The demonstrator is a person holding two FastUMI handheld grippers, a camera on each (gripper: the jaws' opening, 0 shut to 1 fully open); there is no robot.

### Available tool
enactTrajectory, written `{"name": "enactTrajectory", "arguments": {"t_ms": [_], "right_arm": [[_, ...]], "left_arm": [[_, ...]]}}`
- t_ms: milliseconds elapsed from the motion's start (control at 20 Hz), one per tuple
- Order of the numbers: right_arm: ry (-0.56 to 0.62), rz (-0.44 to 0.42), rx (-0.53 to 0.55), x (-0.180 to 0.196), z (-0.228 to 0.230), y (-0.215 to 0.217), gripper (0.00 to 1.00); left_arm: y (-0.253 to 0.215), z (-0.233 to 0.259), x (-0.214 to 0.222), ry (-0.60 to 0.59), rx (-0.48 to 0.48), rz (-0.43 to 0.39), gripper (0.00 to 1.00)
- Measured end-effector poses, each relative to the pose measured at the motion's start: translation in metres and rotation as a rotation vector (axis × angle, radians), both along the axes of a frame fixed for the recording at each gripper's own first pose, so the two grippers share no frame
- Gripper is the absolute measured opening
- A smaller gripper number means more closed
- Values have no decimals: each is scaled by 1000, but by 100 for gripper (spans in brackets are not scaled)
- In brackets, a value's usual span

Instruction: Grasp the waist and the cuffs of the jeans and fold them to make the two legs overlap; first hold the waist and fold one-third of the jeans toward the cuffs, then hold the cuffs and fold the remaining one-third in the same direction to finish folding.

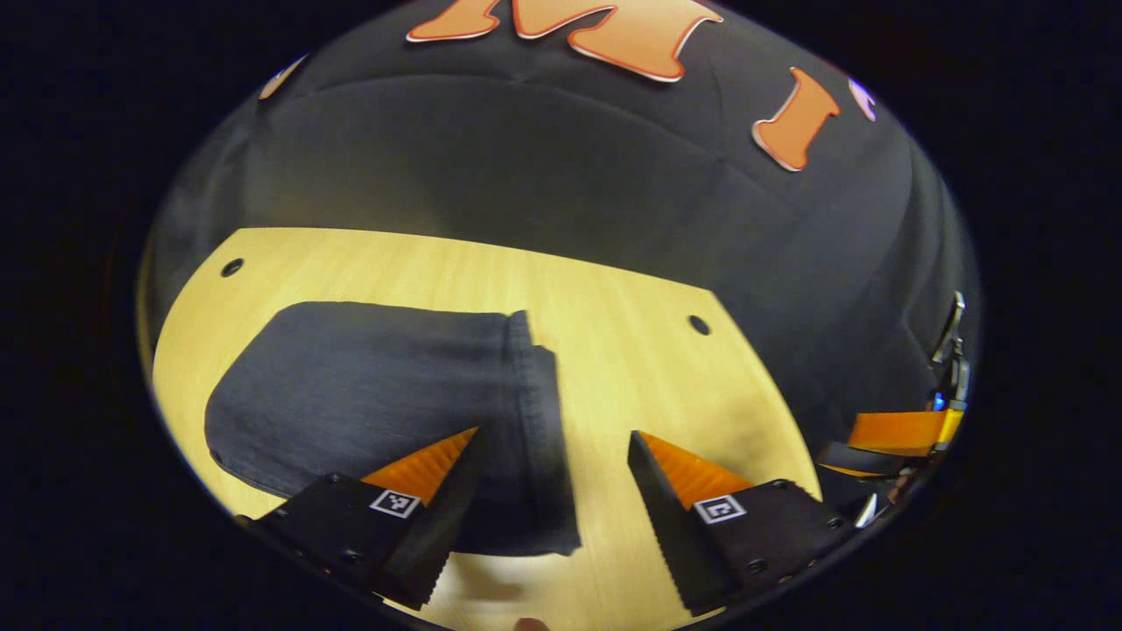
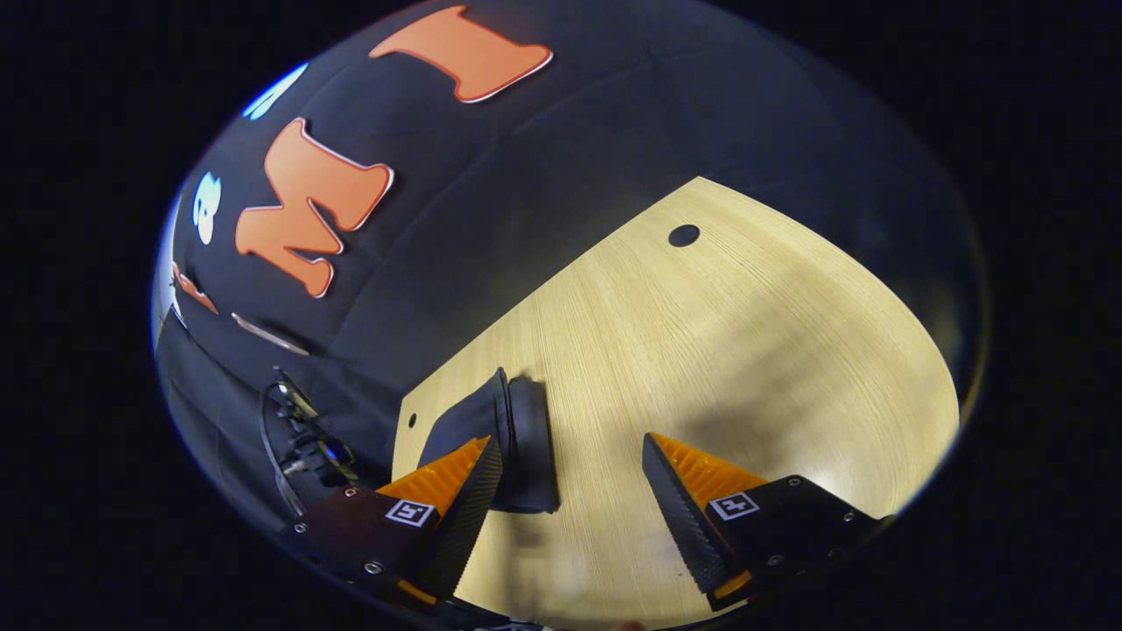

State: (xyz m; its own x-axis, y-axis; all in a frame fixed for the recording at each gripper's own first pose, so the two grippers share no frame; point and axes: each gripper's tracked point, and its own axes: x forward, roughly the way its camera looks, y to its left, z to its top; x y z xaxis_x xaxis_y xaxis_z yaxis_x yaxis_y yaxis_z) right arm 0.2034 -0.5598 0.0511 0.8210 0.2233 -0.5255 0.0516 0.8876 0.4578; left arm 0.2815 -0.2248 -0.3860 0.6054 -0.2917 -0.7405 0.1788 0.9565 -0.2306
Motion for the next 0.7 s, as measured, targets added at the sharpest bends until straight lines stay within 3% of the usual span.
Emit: {"name": "enactTrajectory", "arguments": {"t_ms": [100, 150, 500, 700], "right_arm": [[-11, 23, -42, -3, 11, 10, 98], [-34, 28, -77, -5, 20, 14, 98], [-299, 78, -363, -36, 97, 68, 98], [-429, 100, -406, -65, 128, 110, 98]], "left_arm": [[5, 35, -5, -69, 5, -4, 90], [16, 56, -4, -118, 24, 21, 96], [103, 209, -12, -437, 53, 143, 95], [159, 277, -38, -583, 106, 164, 95]]}}
